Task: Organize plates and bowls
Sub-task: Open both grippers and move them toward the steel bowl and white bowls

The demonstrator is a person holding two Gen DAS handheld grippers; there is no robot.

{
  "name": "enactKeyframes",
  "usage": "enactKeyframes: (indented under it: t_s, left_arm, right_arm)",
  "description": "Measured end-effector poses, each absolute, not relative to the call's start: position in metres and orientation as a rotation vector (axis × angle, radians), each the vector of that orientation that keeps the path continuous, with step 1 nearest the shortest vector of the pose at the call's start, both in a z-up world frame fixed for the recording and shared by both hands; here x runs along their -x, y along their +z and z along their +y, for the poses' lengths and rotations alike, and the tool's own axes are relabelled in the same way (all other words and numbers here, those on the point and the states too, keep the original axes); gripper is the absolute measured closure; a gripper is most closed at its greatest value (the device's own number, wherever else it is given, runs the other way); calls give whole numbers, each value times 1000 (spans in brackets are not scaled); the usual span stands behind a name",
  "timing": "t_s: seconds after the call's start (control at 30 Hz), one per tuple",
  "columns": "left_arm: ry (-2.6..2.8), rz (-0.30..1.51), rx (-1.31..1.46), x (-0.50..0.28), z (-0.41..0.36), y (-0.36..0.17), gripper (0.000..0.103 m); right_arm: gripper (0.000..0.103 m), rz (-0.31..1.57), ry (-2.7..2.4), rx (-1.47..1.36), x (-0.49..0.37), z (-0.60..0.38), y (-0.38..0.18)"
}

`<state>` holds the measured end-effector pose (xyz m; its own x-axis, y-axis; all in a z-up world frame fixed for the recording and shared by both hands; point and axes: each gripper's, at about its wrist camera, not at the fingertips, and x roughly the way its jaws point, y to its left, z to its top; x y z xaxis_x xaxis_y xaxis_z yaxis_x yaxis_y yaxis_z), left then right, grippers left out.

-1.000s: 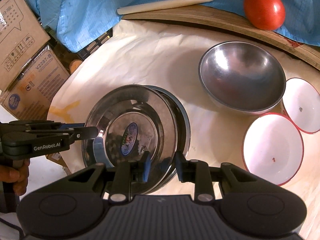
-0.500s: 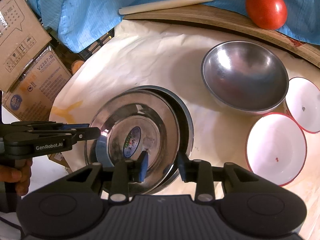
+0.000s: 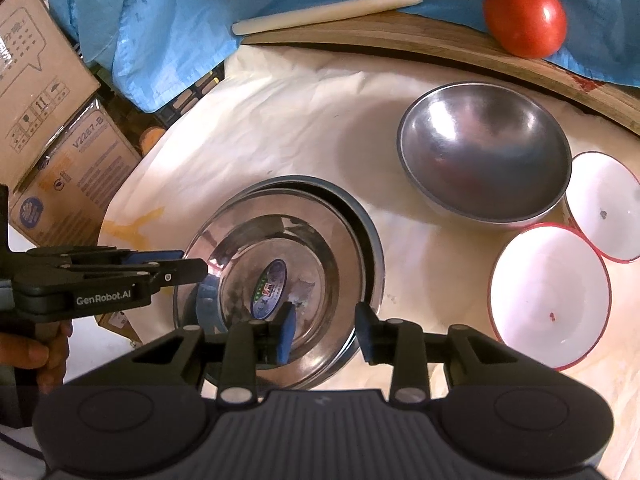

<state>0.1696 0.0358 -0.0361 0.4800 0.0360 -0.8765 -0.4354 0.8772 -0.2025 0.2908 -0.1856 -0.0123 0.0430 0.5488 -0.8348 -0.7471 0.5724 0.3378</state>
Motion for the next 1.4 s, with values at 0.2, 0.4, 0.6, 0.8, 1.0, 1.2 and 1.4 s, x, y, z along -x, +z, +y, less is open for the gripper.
enactKeyframes:
  t_s: [0.2, 0.4, 0.6, 0.8, 1.0, 1.2, 1.4]
  left_arm:
    - [316, 1008, 425, -173, 39, -30, 46]
    - [328, 986, 424, -179, 45, -23, 29]
    - [314, 977, 414, -198, 44, -20, 17]
    - [255, 973, 378, -226, 35, -19, 10]
    - [156, 968, 358, -263, 19, -21, 7]
    - [77, 980, 333, -296, 4, -28, 2]
    - [31, 1009, 314, -328, -6, -37, 2]
  right_arm:
    - [50, 1144, 991, 198, -294, -187, -9]
    - [30, 1128, 992, 176, -298, -188, -6]
    - [16, 1093, 969, 131, -302, -200, -1]
    - [10, 1065, 888, 49, -313, -225, 3]
    - [6, 1020, 785, -63, -324, -257, 5]
    - [6, 1004, 690, -155, -339, -281, 2]
    - [6, 978, 657, -192, -351, -286, 0]
